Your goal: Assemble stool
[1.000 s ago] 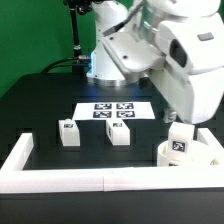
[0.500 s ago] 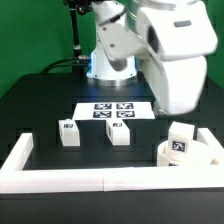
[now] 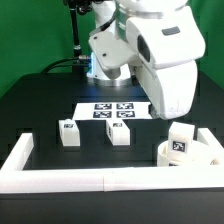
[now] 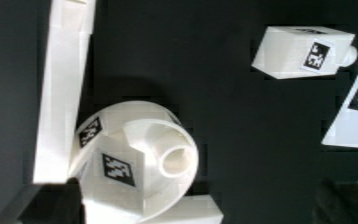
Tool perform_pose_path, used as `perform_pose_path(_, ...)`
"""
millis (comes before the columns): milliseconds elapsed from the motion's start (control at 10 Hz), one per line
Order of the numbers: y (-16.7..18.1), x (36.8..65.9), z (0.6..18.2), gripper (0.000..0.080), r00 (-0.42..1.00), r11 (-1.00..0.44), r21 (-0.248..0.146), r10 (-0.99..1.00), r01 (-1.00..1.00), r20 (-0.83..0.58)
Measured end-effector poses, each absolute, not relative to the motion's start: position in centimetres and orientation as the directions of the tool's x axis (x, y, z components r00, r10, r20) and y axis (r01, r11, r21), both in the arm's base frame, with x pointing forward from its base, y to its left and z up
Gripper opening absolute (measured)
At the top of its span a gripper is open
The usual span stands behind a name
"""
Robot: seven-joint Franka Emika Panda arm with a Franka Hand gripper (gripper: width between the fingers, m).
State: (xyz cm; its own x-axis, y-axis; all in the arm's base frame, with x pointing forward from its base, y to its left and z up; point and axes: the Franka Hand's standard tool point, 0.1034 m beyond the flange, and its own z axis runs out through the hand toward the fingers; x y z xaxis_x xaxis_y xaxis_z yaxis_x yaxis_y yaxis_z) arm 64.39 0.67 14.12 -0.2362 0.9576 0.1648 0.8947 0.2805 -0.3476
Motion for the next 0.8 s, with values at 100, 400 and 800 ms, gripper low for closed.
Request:
perform_pose_path(100, 0.8, 64.3, 14.1, 0.0649, -0.262, 0.313, -0.342, 0.947, 0.886, 0.187)
perform_pose_path(400, 0.4, 64.0, 13.4, 0.0649, -0.317, 0.371, -0.339, 0.926, 0.864, 0.204)
perform_pose_path(800, 0.7, 63.8, 13.5, 0.0649, -0.479, 0.547, -0.304, 0.834, 0.78, 0.272)
